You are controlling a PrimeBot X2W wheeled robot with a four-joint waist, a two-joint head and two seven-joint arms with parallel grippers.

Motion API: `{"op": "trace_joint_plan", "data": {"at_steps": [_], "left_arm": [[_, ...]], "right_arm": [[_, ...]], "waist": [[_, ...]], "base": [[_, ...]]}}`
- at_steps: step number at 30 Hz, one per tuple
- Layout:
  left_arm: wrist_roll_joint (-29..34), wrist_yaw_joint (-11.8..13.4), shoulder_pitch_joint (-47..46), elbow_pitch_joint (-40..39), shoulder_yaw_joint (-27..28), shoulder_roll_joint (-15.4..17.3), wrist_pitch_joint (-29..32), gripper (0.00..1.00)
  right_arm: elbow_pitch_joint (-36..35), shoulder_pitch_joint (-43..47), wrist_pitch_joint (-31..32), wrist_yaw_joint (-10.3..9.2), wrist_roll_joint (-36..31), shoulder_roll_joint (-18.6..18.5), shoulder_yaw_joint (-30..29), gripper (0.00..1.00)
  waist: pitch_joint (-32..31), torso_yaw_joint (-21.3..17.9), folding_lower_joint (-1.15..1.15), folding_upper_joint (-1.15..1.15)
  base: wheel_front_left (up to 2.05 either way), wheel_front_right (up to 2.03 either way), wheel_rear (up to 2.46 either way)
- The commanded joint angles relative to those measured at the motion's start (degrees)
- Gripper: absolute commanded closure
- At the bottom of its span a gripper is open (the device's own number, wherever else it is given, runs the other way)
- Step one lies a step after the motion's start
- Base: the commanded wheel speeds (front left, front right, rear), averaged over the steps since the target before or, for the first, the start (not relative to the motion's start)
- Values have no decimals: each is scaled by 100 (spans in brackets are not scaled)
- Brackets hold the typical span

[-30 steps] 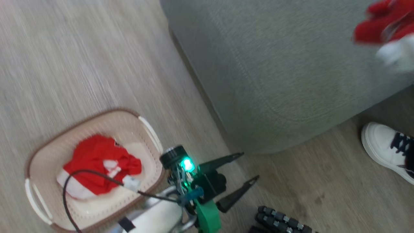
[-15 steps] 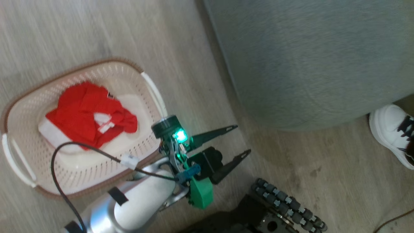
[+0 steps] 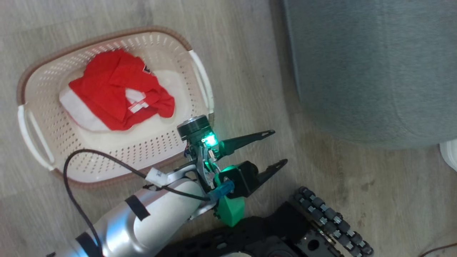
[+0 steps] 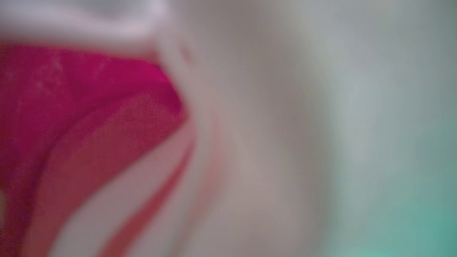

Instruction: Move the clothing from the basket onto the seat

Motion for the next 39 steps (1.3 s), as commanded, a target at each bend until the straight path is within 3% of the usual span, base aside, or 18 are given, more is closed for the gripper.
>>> {"op": "trace_joint_plan", "data": {"at_steps": [1, 8, 14, 15, 16, 26, 39], "left_arm": [[78, -4, -37, -210, 87, -93, -27, 0], [159, -4, -27, -219, 178, -154, -27, 0], [195, -4, -6, -214, 230, -163, -27, 0], [196, -4, -2, -211, 237, -162, -27, 0], [195, -4, 2, -207, 242, -160, -27, 0], [128, -4, -22, -154, 187, -195, -27, 0], [-68, -4, 126, -156, 133, -391, -27, 0]], "right_arm": [[168, 37, -20, -2, 53, -327, 206, 100], [1166, -238, 95, -2, 355, -370, 749, 100], [1497, -338, 134, -2, 579, -349, 1084, 100], [1553, -358, 125, -2, 614, -355, 1104, 81], [1611, -386, 106, -2, 619, -381, 1118, 2], [1836, -455, 28, -2, 632, -391, 1387, 0], [1912, 187, 231, -2, 685, -379, 2048, 0]], "waist": [[122, 116, 0, 0], [281, 255, 0, 0], [335, 279, 0, 0], [335, 273, 0, 0], [332, 266, 0, 0], [143, 217, 0, 0], [-877, 176, 0, 0]], "base": [[0, 0, 0], [0, 0, 0], [0, 0, 0], [0, 0, 0], [0, 0, 0], [0, 0, 0], [0, 0, 0]]}}
